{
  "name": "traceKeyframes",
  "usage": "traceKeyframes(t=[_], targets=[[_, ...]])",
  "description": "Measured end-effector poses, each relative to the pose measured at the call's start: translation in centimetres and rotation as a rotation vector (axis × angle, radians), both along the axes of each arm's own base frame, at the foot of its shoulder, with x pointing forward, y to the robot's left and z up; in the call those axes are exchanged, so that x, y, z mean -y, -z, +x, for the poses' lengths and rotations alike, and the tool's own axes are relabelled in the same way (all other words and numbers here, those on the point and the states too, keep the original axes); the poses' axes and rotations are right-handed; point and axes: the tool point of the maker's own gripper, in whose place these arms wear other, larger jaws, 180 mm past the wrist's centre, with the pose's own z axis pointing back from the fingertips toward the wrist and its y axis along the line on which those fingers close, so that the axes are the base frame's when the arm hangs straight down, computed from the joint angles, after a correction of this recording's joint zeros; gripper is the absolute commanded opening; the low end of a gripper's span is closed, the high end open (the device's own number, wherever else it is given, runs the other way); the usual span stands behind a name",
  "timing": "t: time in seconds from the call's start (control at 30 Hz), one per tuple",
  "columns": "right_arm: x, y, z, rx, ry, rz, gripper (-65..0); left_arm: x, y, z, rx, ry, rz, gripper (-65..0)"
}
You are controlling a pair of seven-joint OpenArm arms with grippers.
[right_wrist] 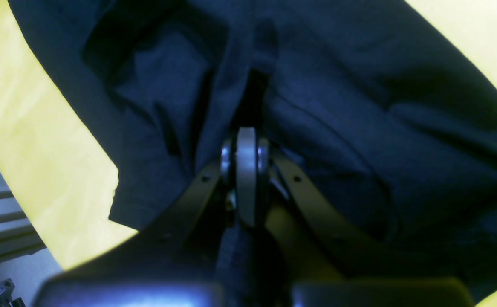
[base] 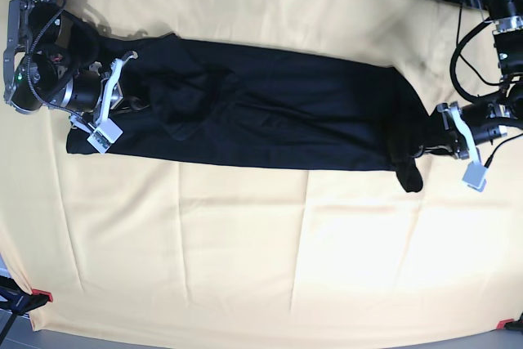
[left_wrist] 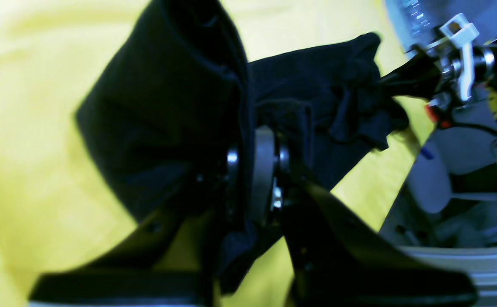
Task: Fold the T-shirt properly
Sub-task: 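Fold the grasped end inward toward the right gripper with the left gripper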
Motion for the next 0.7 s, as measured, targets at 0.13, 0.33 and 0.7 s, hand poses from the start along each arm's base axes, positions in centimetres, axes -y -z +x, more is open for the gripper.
traceKeyframes(t=[0.13, 0.33, 0.7], targets=[[0.0, 0.0, 0.0, 0.000, 0.000, 0.000, -65.0, 1.8, 1.4, -0.9, -0.035, 0.001, -0.065, -65.0], [0.0, 0.0, 0.0, 0.000, 0.000, 0.000, -65.0, 4.1, 2.0, -1.5, -0.005, 0.019, -0.135, -65.0], [0.0, 0.0, 0.0, 0.000, 0.000, 0.000, -65.0, 8.4, 1.4, -1.1, 0.051, 0.008, -0.301, -65.0]])
